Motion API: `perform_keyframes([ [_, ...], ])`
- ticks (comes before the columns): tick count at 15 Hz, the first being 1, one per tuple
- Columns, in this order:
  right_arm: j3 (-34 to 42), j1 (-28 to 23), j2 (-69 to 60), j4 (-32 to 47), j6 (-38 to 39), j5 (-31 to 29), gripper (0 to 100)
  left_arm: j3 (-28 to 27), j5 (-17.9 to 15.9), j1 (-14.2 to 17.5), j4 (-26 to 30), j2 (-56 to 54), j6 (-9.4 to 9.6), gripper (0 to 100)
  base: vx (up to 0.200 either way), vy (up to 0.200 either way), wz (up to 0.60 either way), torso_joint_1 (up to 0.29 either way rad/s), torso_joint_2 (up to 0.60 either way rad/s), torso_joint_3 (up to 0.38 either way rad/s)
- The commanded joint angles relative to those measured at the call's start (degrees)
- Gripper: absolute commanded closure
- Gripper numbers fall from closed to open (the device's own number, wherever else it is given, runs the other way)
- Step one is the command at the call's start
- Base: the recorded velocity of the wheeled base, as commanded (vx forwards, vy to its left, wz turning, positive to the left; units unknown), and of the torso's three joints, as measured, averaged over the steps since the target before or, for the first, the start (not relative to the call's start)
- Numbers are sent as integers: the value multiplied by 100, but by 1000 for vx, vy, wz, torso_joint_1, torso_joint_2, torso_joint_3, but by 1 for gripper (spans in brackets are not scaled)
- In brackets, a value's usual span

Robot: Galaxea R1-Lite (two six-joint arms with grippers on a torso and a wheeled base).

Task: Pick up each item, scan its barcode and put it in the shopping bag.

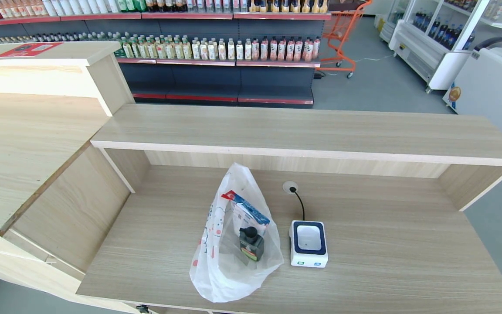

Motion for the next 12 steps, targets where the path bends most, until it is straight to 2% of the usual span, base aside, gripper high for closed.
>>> perform_keyframes([
  [1,1,0,29,2,0,4,100,1,-2,0,-1,-2,11,0,0,-200,0,7,-2,2],
  [4,1,0,29,2,0,4,100,1,-2,0,-1,-2,-15,0,0,-200,0,2,4,-1],
  [12,1,0,29,2,0,4,100,1,-2,0,-1,-2,2,0,0,0,0,0,0,0],
])
